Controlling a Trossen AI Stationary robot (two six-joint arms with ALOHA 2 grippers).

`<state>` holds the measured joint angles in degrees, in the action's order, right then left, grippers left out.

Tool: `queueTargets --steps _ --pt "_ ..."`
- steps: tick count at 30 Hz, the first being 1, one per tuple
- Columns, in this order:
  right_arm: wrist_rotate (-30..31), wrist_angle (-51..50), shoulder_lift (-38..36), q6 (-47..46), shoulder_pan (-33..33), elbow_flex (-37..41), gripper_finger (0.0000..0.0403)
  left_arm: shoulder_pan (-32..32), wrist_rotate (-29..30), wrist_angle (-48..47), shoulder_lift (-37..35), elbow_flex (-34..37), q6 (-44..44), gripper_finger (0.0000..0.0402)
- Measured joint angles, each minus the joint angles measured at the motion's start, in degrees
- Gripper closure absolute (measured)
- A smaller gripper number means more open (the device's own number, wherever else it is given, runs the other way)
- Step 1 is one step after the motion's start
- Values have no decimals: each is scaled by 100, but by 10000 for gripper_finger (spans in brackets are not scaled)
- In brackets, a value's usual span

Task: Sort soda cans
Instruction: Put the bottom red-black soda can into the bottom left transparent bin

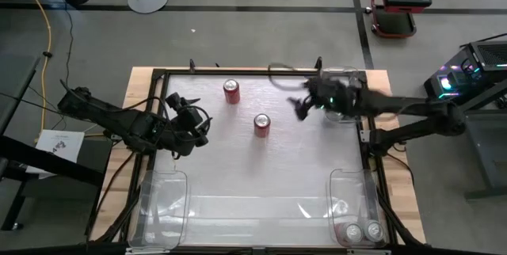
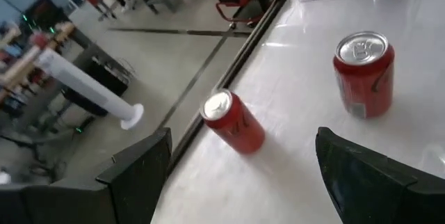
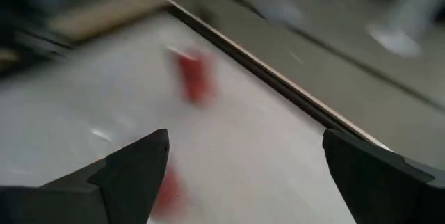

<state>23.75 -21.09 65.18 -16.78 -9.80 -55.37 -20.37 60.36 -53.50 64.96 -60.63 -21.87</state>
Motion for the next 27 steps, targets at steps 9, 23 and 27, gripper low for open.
queueTargets --steps 9,23,27 --pt "-1509 4963 1028 1111 194 1892 34 -42 -279 117 -902 1438 -1222 68" --pt "-2075 3734 2641 1554 157 715 34 -589 -356 165 -1581 1592 -1608 68" --pt "-2088 3349 2896 1565 141 473 34 -735 -312 272 -1630 1592 -1606 68"
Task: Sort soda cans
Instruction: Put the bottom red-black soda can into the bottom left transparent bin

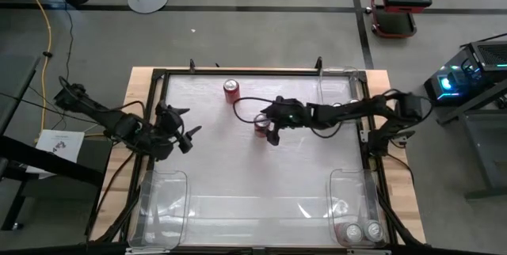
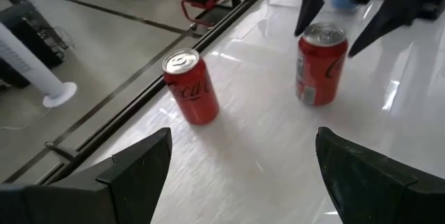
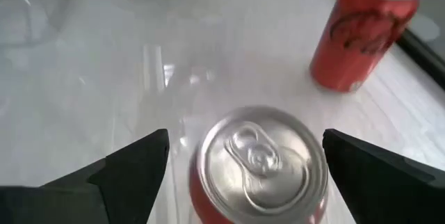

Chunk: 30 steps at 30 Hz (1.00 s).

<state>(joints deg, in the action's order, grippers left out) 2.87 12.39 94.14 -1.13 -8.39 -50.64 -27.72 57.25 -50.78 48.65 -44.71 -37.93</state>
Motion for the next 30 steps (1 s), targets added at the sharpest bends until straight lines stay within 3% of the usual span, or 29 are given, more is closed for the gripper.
queueTargets --steps 7,13,20,26,30 --pt "-17 -83 271 -17 -25 -45 46 -61 76 58 8 2 7 68" --pt "25 -68 306 -158 111 -107 118 -59 163 67 8 2 28 68" --pt "-186 29 405 -656 763 -792 119 -59 191 122 8 2 103 68" --pt "-335 17 1527 -799 1393 -1941 119 -57 195 141 8 4 107 68" --pt "-537 -164 2463 -421 1656 -2998 119 -57 198 157 8 4 108 68"
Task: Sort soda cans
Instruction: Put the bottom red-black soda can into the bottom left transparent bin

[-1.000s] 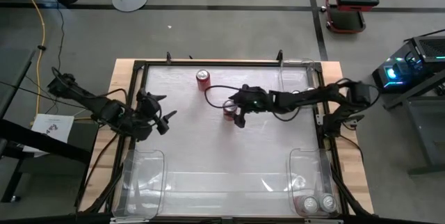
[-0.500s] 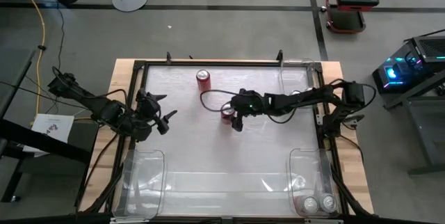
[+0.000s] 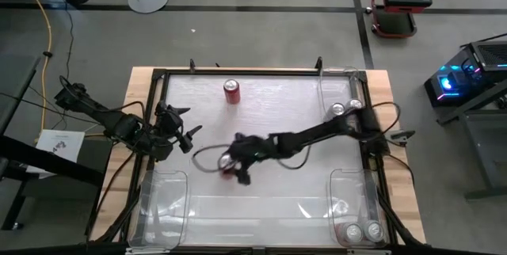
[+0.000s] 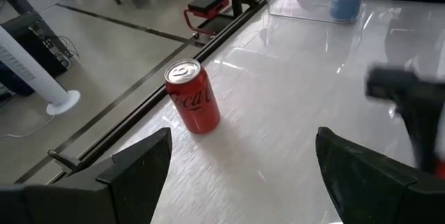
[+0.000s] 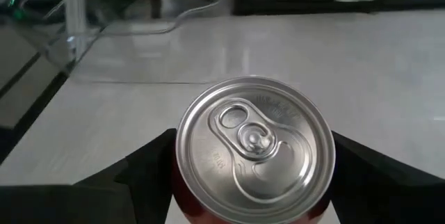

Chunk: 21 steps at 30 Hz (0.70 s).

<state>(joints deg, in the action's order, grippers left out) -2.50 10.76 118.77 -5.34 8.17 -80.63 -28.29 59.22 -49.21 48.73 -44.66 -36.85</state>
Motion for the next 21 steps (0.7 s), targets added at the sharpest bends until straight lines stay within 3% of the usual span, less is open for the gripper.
queueTargets --steps 6,12,18,21 --pt "52 -953 652 344 107 -1130 119 0 -76 14 0 0 -2 68" --pt "6 -1142 784 383 74 -1355 117 -62 -310 168 26 0 25 68" --pt "-143 -1116 756 84 -34 -1354 26 -85 -774 206 -7 0 84 68" --pt "-102 -785 713 250 -35 -1348 17 -85 -1008 274 0 0 274 68"
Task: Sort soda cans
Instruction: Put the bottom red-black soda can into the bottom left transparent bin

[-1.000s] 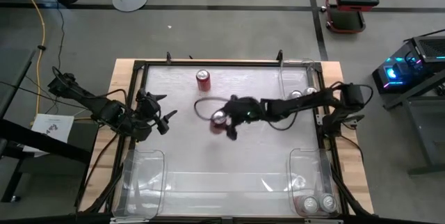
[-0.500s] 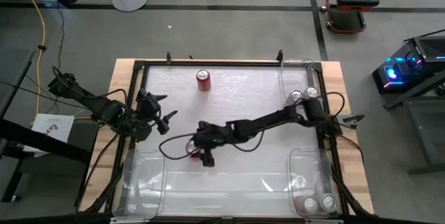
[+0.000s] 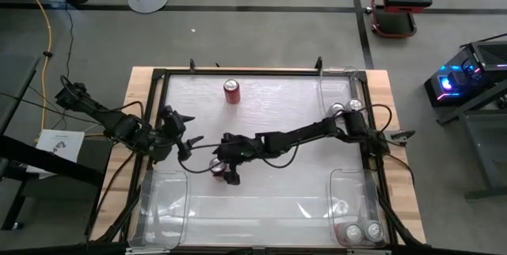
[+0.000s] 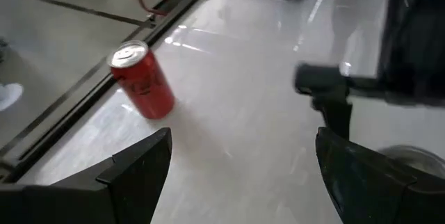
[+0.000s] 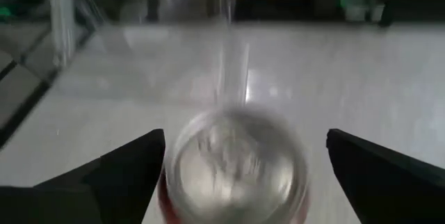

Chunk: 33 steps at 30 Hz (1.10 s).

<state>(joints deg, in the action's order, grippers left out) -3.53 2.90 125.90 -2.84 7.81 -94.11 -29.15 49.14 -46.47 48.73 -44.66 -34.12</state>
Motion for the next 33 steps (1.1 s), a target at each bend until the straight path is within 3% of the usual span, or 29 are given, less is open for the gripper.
queueTargets --steps 4,8,14,18,22,25,29,33 --pt "20 469 -105 188 15 0 20 -40 -301 135 8 0 295 68" --pt "244 257 -288 292 65 0 18 -243 -536 618 112 67 630 68" --pt "2205 -1426 -957 393 444 0 18 -708 -1397 2603 422 902 1568 68" --pt "3893 -2349 -1138 67 893 127 18 -825 -1444 3840 659 1416 1998 68" --pt "5463 -2669 -1468 -890 1361 880 18 -743 -1414 4372 850 1660 1955 68" --pt "6277 -2733 -1807 -2055 1690 1655 18 -601 -1496 4494 970 1662 1942 68" --pt "6608 -2686 -2229 -3595 2038 2599 18 -415 -1888 4757 1193 1661 1890 68" --pt "6648 -2495 -2412 -4486 2347 3239 18 -252 -2109 4821 1438 1657 1209 68"
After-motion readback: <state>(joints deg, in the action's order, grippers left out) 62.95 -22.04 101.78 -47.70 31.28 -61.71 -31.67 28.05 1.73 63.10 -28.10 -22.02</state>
